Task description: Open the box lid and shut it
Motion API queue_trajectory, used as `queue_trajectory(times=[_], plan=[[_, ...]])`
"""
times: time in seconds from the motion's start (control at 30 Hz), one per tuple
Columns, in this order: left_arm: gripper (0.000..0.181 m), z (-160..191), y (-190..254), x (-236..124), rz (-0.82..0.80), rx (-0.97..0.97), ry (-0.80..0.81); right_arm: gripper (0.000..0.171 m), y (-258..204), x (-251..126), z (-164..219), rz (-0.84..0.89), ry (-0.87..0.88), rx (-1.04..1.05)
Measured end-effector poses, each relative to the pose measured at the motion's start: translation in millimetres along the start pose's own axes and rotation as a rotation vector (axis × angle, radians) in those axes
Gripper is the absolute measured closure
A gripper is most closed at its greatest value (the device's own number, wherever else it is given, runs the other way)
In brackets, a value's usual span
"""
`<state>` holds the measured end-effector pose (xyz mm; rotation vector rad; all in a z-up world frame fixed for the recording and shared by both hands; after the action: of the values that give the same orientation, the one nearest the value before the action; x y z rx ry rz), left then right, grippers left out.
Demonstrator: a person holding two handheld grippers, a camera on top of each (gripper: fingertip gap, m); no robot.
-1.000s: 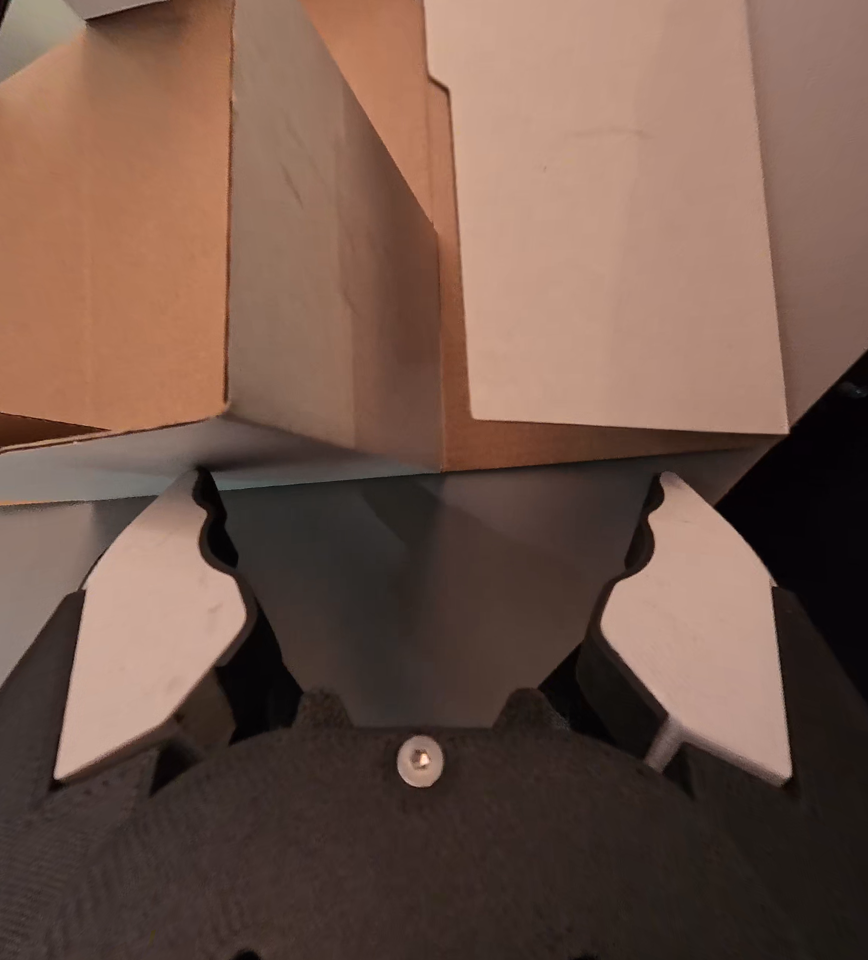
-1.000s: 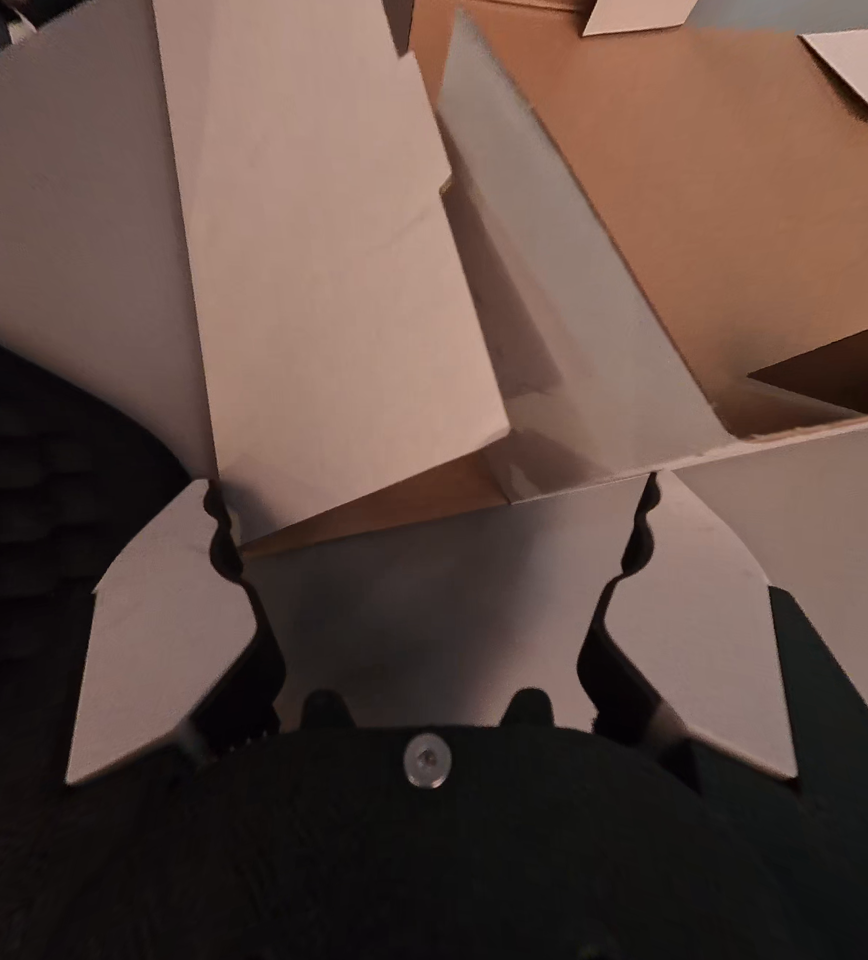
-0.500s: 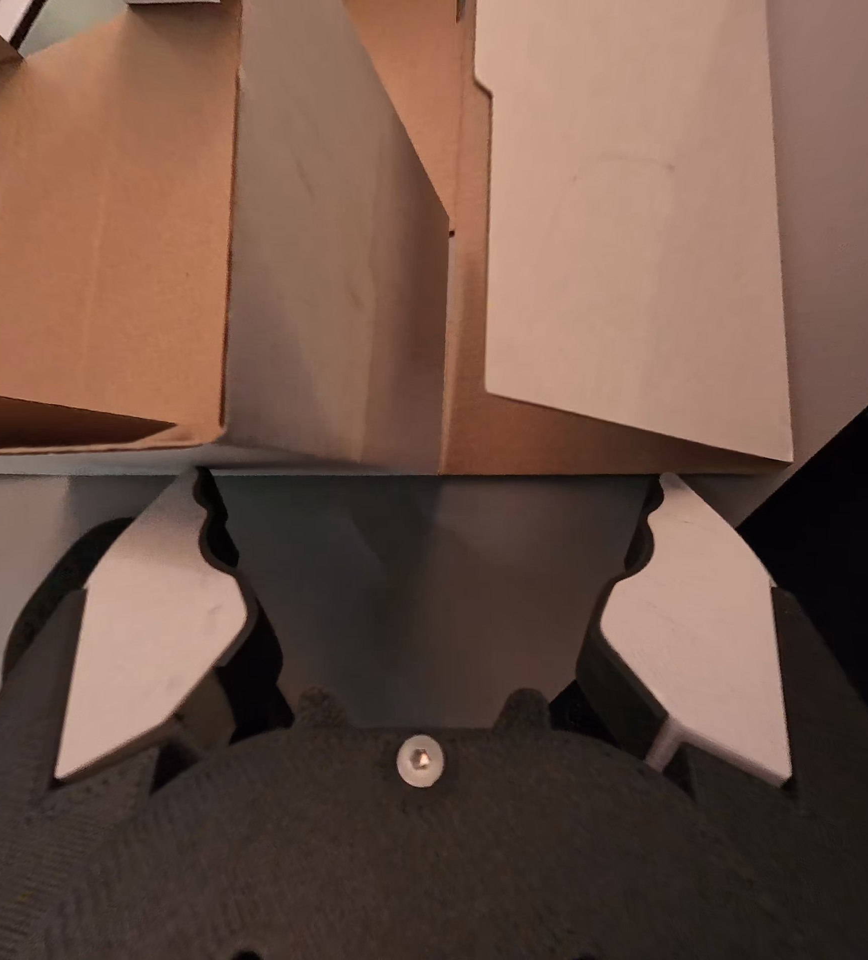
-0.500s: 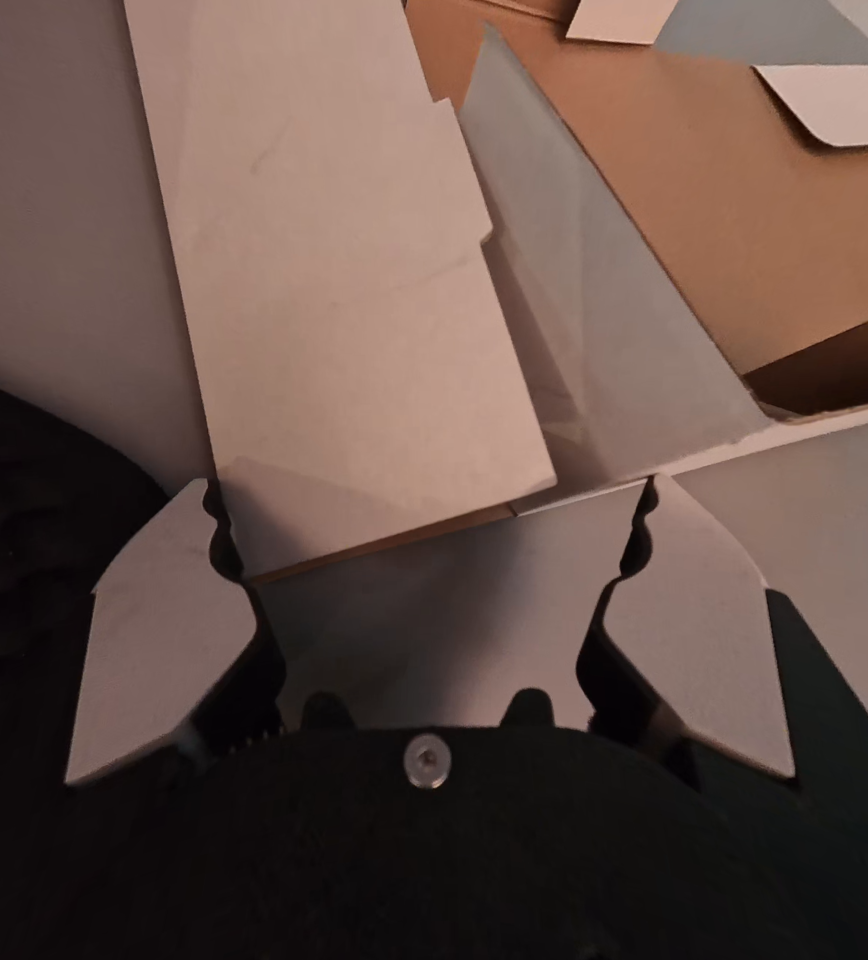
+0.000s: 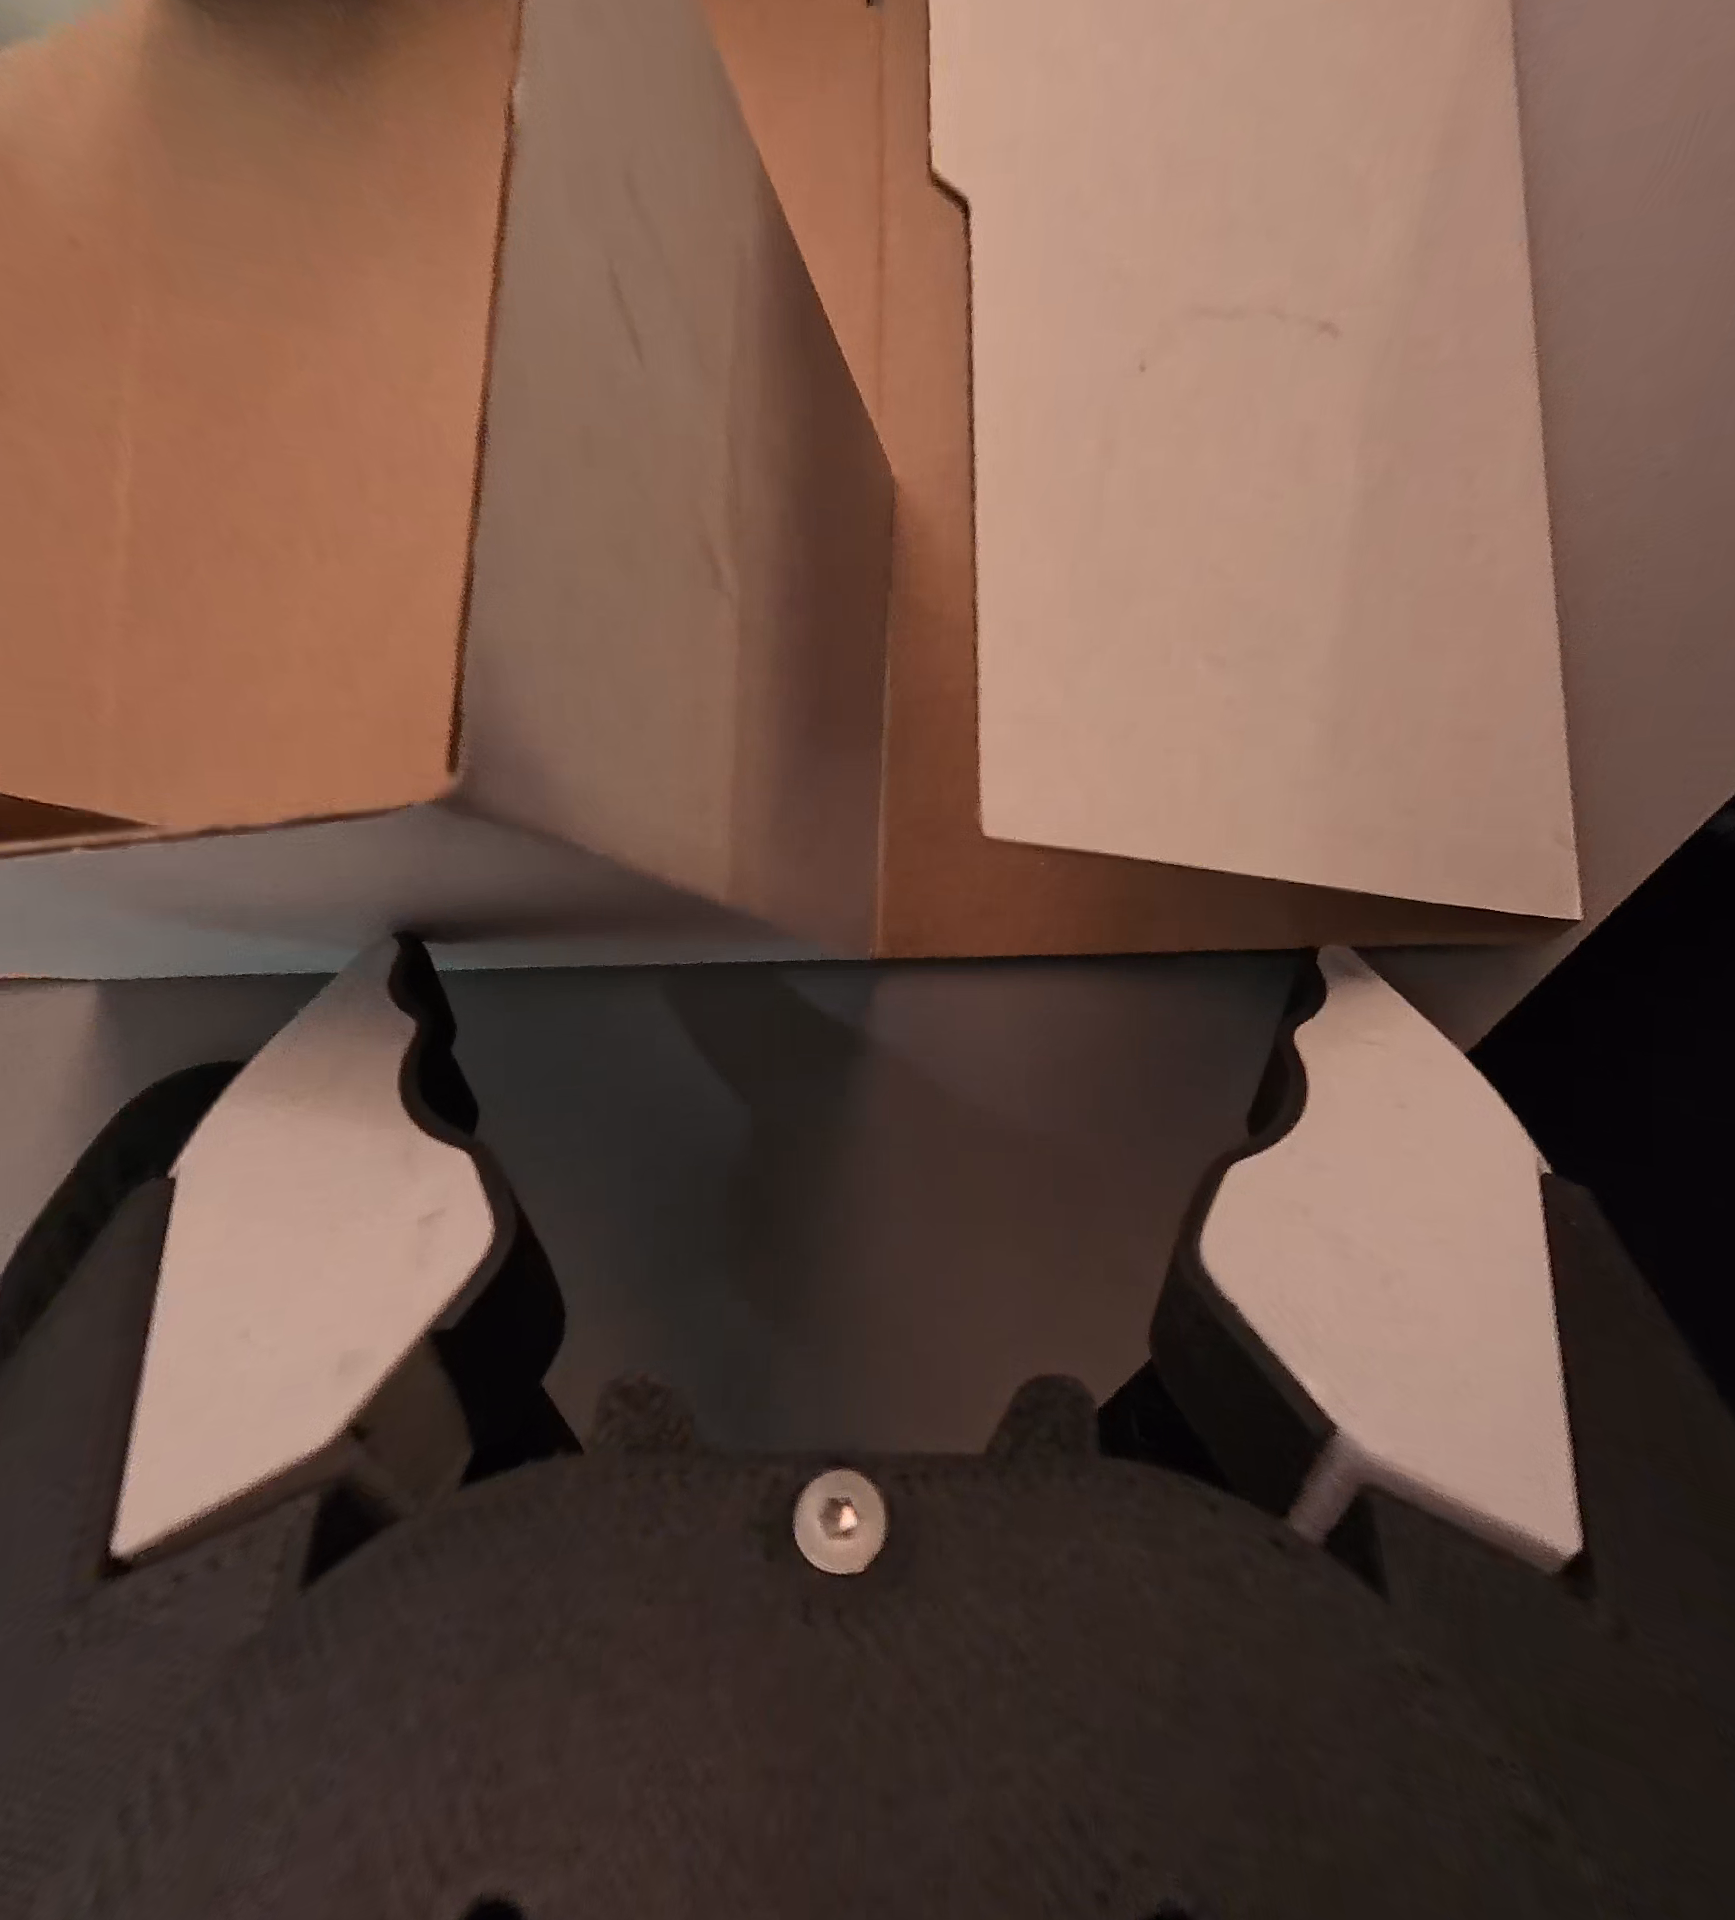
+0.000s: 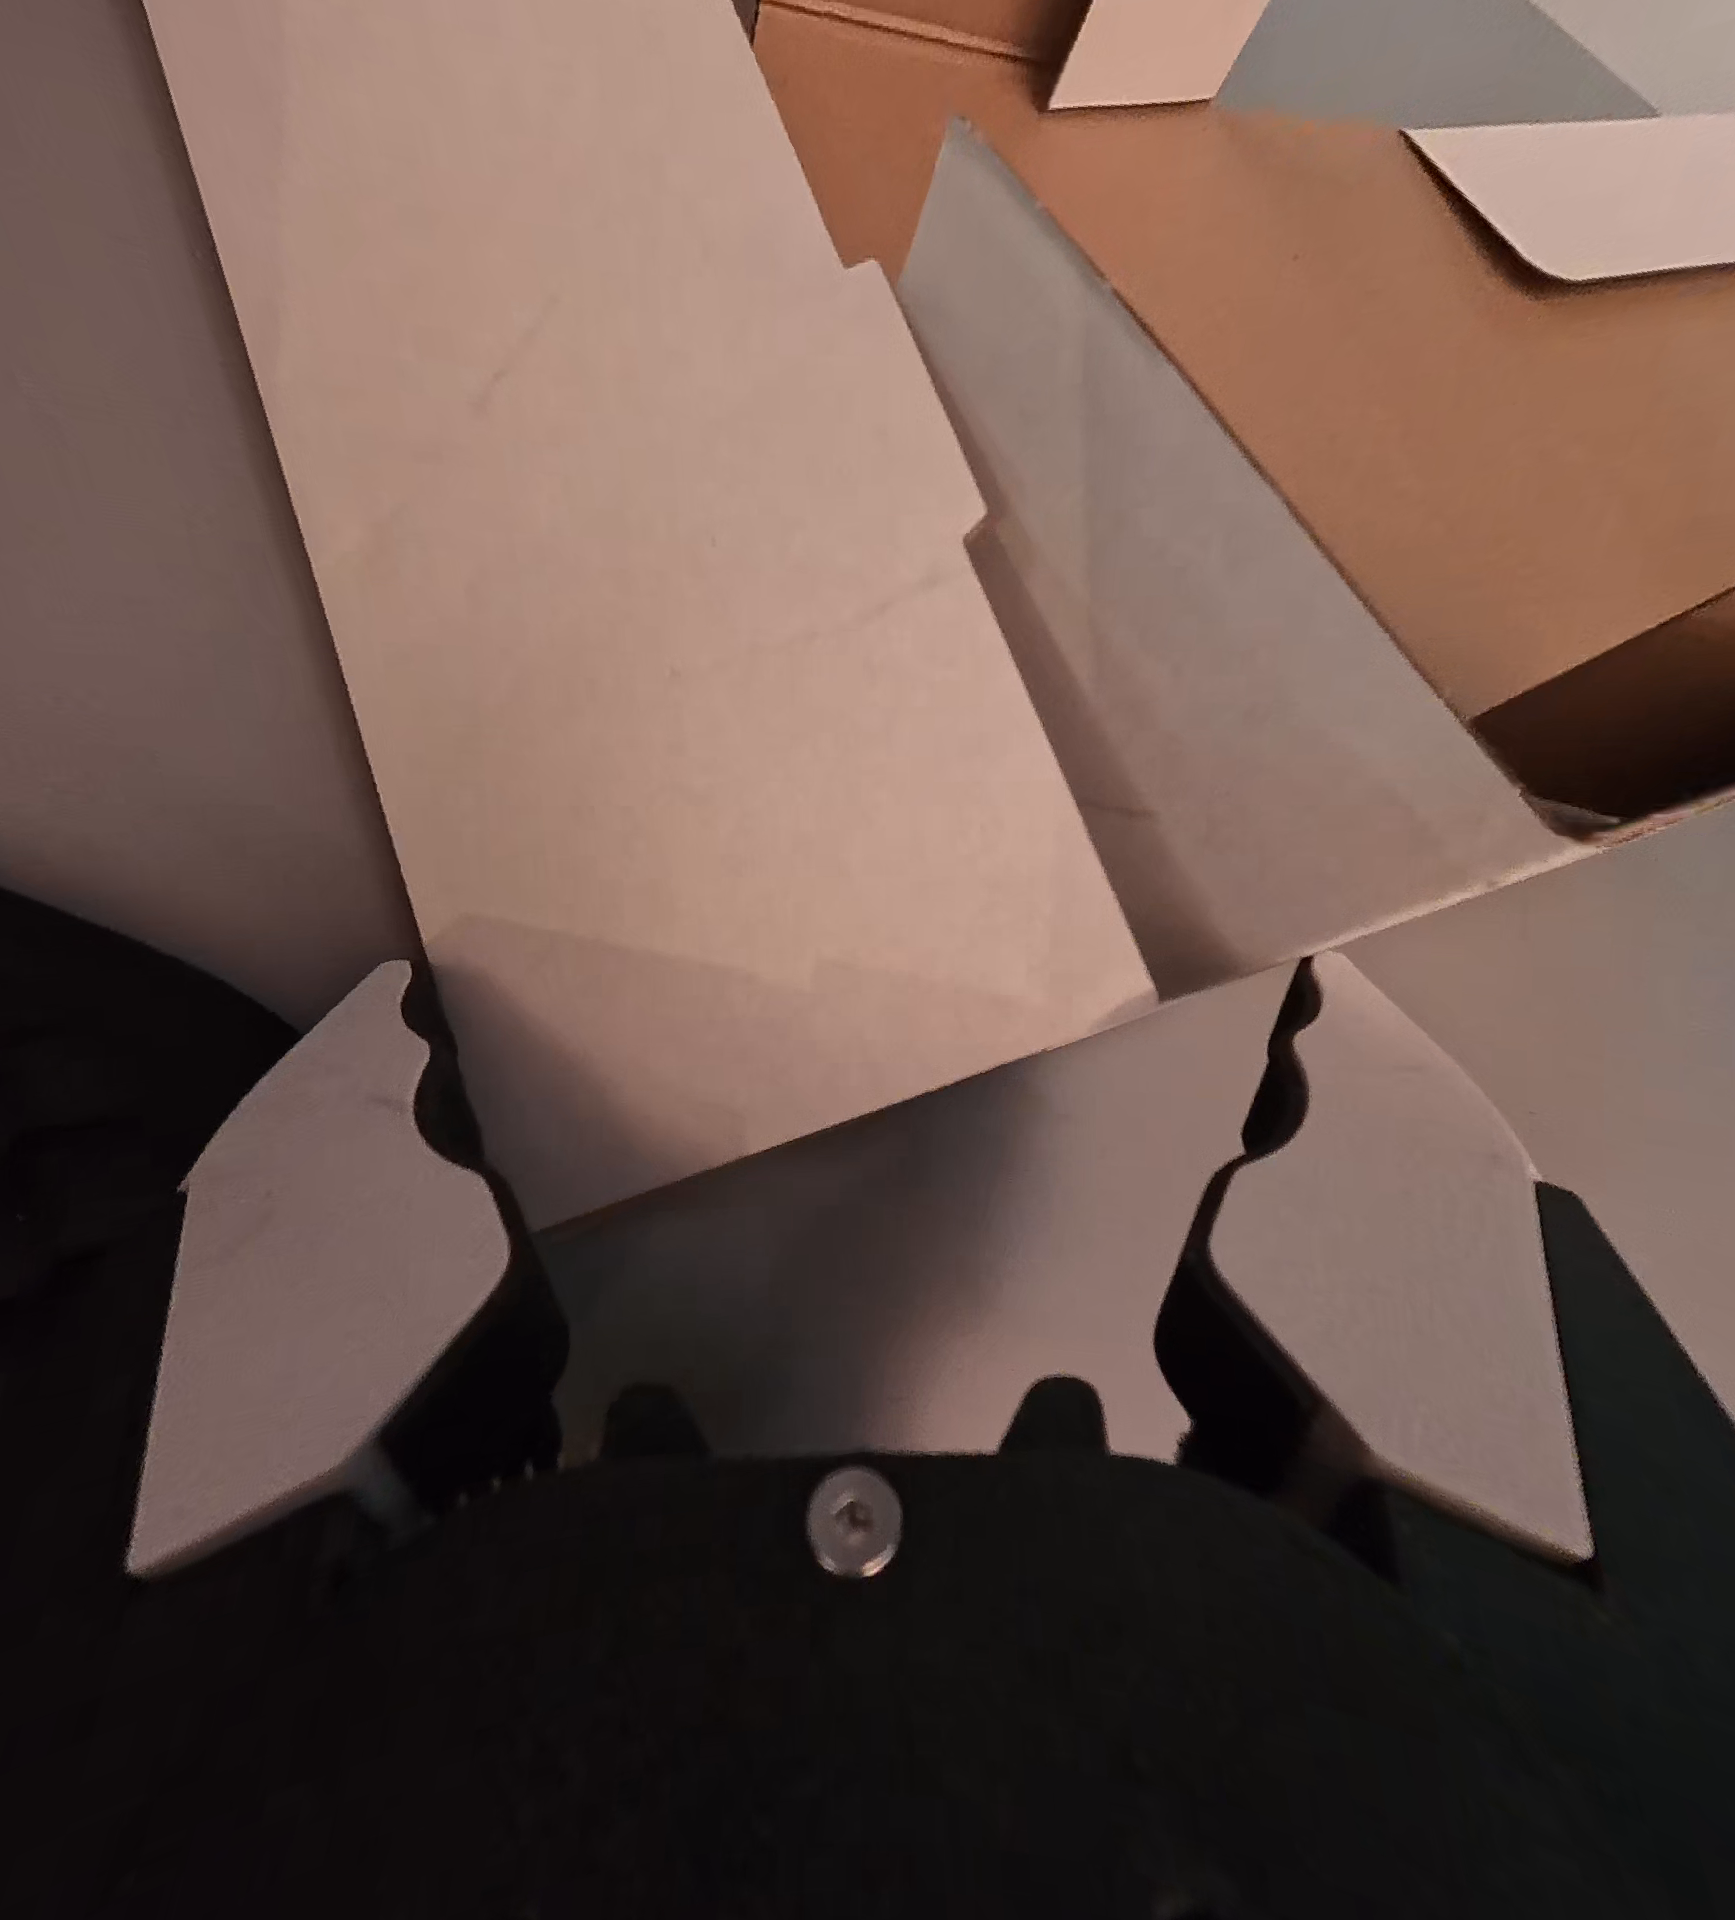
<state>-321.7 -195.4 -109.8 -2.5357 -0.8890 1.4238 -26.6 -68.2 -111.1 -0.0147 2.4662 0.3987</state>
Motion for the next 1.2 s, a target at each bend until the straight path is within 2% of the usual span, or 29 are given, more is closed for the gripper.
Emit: queue_trajectory(times=[0.07, 0.2, 0.6, 0.97, 1.1, 1.2], plan=[[0.039, 2, 3, -2, -0.014, -0.018, 0.025, 0.027, 1, 1, 0, 0.004, 0.000, 0.010], [0.055, 2, 11, -8, -0.046, 0.020, 0.089, 0.028, 2, 3, -2, -0.001, 0.013, 0.028], [0.054, 3, 10, -7, -0.032, 0.022, 0.128, 0.030, 3, 2, -2, -0.020, -0.009, 0.017], [0.057, 4, 6, -8, -0.008, -0.005, 0.099, 0.040, 9, -5, -8, -0.080, 0.047, 0.145], [0.060, 3, 4, -10, 0.022, -0.048, 0.143, 0.044, 12, -7, -9, -0.101, 0.069, 0.187], [0.064, 4, 5, -8, 0.038, -0.088, 0.176, 0.040, 13, -2, -8, -0.068, 0.036, 0.165]])
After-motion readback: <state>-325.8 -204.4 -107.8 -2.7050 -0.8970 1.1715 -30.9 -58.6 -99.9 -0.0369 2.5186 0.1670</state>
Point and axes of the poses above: each gripper's, where its closed fingertips meet, x out along the fingers, z out of its underside, y = z × x across the jaws, the point moved 5 cm from there along -x, back along the fingers, and after that the axes turned 4 degrees about x, right-handed, at the moved point
